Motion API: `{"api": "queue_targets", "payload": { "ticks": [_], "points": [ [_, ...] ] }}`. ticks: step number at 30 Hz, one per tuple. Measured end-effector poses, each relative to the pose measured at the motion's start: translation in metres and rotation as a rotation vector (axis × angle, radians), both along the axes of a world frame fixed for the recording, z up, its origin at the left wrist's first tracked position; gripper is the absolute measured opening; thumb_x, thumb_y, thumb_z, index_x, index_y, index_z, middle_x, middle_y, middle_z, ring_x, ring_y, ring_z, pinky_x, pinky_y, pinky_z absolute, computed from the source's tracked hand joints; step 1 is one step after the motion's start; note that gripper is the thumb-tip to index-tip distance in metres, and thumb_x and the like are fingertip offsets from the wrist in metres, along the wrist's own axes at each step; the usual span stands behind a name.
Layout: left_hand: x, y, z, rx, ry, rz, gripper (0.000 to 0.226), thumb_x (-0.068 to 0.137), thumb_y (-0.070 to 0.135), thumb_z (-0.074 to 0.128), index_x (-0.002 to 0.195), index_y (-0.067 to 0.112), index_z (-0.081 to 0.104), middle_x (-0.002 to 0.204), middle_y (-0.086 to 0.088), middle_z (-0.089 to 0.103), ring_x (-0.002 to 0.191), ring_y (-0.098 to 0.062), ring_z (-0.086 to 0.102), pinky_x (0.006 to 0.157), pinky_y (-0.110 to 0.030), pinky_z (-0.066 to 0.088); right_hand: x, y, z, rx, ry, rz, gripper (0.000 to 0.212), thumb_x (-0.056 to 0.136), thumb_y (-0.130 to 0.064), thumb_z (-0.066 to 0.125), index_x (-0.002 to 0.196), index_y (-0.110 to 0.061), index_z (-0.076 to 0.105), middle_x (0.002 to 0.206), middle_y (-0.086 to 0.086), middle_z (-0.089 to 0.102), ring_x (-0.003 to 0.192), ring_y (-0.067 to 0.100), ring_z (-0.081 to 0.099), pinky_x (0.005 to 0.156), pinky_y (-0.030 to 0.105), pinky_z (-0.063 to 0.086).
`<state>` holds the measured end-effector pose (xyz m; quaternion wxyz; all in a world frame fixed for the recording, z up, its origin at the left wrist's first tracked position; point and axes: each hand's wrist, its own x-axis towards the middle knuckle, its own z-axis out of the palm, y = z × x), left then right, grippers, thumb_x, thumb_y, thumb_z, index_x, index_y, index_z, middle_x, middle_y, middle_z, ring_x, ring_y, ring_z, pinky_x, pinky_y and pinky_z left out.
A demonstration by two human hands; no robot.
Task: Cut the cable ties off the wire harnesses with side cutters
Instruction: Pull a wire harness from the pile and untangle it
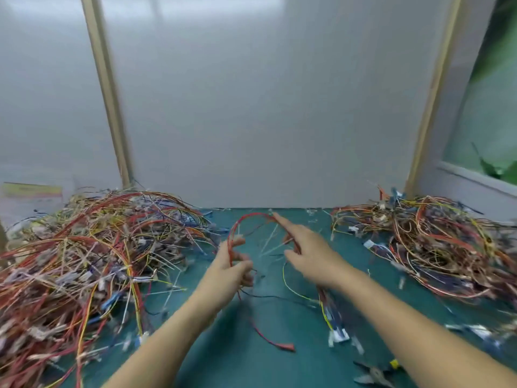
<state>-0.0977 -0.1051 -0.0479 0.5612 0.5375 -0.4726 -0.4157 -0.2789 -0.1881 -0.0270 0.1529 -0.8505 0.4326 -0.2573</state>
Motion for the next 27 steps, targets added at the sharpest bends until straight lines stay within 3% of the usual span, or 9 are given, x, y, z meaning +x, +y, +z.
{"api": "queue_targets", "payload": {
  "ticks": [4, 7, 9, 11, 13, 16, 18, 22, 27],
  "points": [
    [0.022, -0.004, -0.024, 0.027, -0.489, 0.011, 0.043, 0.094, 0.002, 0.056, 0.126, 0.028, 0.046, 0.116, -0.003, 0.054, 0.083, -0.015, 0.063, 0.074, -0.017, 0.047, -0.014, -0.016, -0.041, 0.031, 0.049, -0.013, 0.072, 0.091, -0.010, 0.053, 0.151, -0.043, 0.032, 0.118, 0.003, 0.054, 0.119, 0.022, 0.051, 0.095, 0.025, 0.036],
    [0.038, -0.004, -0.016, -0.003, -0.999, 0.122, 0.016, 0.096, 0.022, 0.056, 0.111, 0.020, 0.058, 0.107, 0.000, 0.058, 0.095, -0.018, 0.059, 0.085, -0.027, 0.043, -0.018, -0.023, -0.042, 0.012, 0.034, 0.005, 0.062, 0.092, -0.010, 0.055, 0.147, -0.037, 0.043, 0.127, -0.001, 0.054, 0.122, 0.017, 0.050, 0.097, 0.021, 0.033],
    [0.044, 0.001, -0.009, 0.058, -1.095, 0.214, 0.022, 0.097, 0.035, 0.054, 0.086, 0.020, 0.066, 0.090, 0.003, 0.070, 0.085, -0.021, 0.067, 0.083, -0.036, 0.052, -0.019, -0.019, -0.036, 0.006, -0.009, 0.015, 0.056, 0.093, -0.010, 0.055, 0.143, -0.034, 0.049, 0.132, -0.003, 0.053, 0.124, 0.011, 0.048, 0.098, 0.010, 0.028],
    [0.041, 0.007, -0.002, 0.059, -0.789, 0.203, 0.034, 0.098, 0.037, 0.056, 0.074, 0.016, 0.069, 0.074, 0.004, 0.074, 0.058, -0.022, 0.070, 0.067, -0.039, 0.058, -0.017, -0.010, -0.022, -0.022, -0.098, 0.017, 0.048, 0.094, -0.009, 0.058, 0.137, -0.028, 0.056, 0.133, -0.004, 0.054, 0.124, 0.006, 0.048, 0.096, -0.001, 0.023],
    [0.032, 0.012, 0.007, 0.072, -0.341, 0.114, 0.033, 0.097, 0.036, 0.058, 0.081, 0.010, 0.072, 0.078, -0.001, 0.077, 0.048, -0.025, 0.068, 0.054, -0.036, 0.057, -0.012, 0.003, 0.001, -0.018, -0.206, 0.015, 0.038, 0.094, -0.012, 0.060, 0.129, -0.026, 0.062, 0.128, -0.007, 0.059, 0.118, 0.004, 0.052, 0.101, 0.005, 0.031],
    [0.020, 0.015, 0.021, 0.094, 0.200, -0.107, 0.038, 0.090, 0.035, 0.059, 0.105, 0.002, 0.067, 0.094, -0.017, 0.076, 0.056, -0.025, 0.069, 0.052, -0.030, 0.057, -0.004, 0.035, 0.030, 0.098, -0.342, 0.110, 0.019, 0.094, -0.023, 0.062, 0.109, -0.029, 0.071, 0.103, -0.011, 0.071, 0.095, 0.009, 0.066, 0.090, 0.029, 0.052],
    [0.015, 0.018, 0.026, 0.107, 0.439, -0.276, 0.044, 0.084, 0.022, 0.056, 0.121, -0.002, 0.057, 0.100, -0.023, 0.073, 0.071, -0.031, 0.073, 0.059, -0.033, 0.059, -0.001, 0.062, 0.030, 0.127, -0.335, 0.165, 0.014, 0.092, -0.035, 0.062, 0.100, -0.032, 0.071, 0.092, -0.012, 0.070, 0.081, 0.009, 0.067, 0.074, 0.029, 0.053],
    [0.005, 0.029, 0.019, 0.033, 0.474, -0.500, 0.049, 0.087, -0.005, 0.052, 0.135, 0.003, 0.050, 0.120, -0.022, 0.066, 0.093, -0.032, 0.070, 0.077, -0.039, 0.059, -0.006, 0.098, 0.000, 0.067, -0.403, 0.171, 0.014, 0.090, -0.030, 0.069, 0.103, -0.034, 0.071, 0.109, -0.017, 0.061, 0.098, -0.002, 0.062, 0.077, 0.012, 0.048],
    [-0.009, 0.033, 0.008, -0.068, 0.119, -0.410, 0.045, 0.091, 0.001, 0.055, 0.134, 0.016, 0.055, 0.117, -0.017, 0.059, 0.098, -0.026, 0.068, 0.085, -0.037, 0.058, -0.019, 0.091, -0.017, -0.002, -0.292, 0.084, 0.014, 0.091, -0.016, 0.070, 0.098, -0.028, 0.071, 0.095, -0.015, 0.065, 0.085, 0.006, 0.063, 0.071, 0.011, 0.045]
  ]
}}
